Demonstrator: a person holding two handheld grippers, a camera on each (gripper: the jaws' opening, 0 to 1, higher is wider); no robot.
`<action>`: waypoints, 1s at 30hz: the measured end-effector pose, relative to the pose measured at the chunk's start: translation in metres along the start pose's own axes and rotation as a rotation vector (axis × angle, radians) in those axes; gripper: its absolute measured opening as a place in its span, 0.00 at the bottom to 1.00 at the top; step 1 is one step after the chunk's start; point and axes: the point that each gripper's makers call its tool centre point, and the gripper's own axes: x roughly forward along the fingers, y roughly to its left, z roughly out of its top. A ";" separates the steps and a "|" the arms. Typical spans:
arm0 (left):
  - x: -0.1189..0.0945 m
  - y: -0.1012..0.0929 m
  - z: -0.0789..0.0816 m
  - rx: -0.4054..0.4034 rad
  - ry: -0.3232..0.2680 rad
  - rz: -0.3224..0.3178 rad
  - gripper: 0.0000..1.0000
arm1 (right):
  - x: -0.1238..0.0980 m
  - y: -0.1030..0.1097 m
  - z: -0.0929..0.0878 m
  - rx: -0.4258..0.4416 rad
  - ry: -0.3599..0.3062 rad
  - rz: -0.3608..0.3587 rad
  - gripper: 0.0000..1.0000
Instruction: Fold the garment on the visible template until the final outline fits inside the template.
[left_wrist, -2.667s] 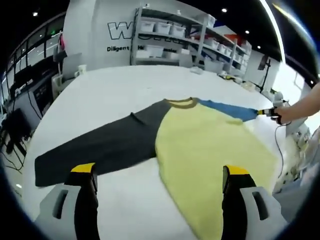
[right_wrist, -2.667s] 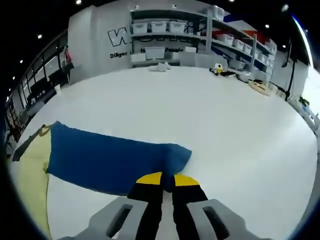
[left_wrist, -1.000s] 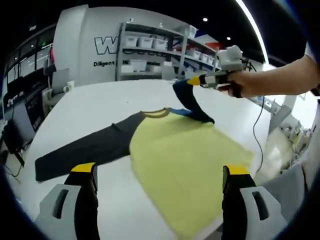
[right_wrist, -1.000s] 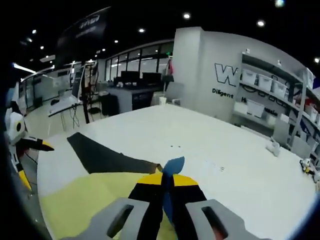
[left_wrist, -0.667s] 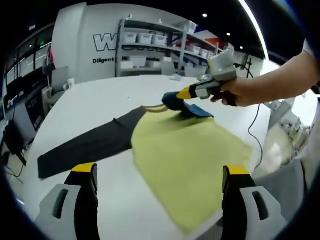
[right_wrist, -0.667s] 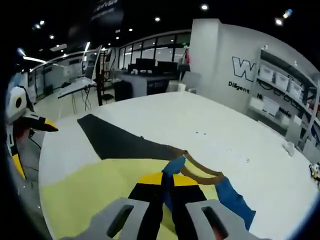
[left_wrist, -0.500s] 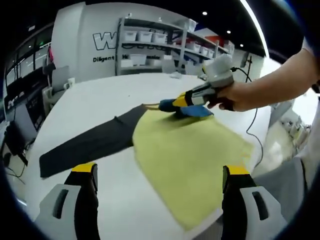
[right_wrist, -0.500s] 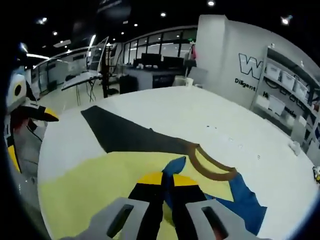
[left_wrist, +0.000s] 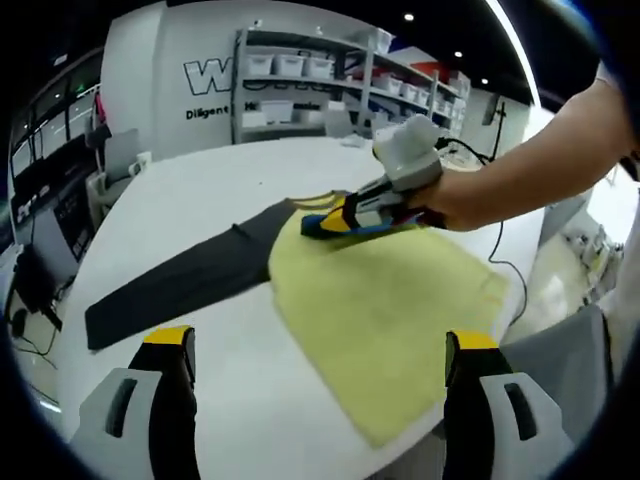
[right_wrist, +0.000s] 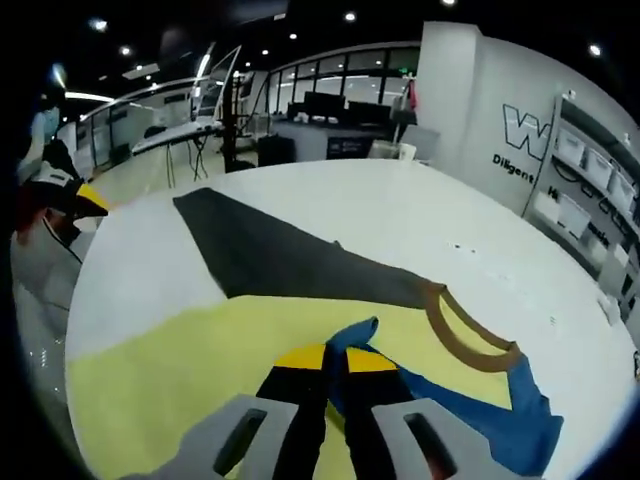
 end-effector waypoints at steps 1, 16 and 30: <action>0.000 0.000 0.000 0.001 0.001 0.000 1.00 | 0.002 0.002 -0.004 -0.003 0.014 0.009 0.00; 0.023 -0.004 0.019 0.010 -0.014 -0.056 1.00 | -0.043 0.060 -0.007 0.095 -0.081 0.178 0.27; 0.043 0.032 0.029 -0.067 -0.040 -0.061 1.00 | -0.125 0.065 -0.002 0.109 -0.172 0.086 0.44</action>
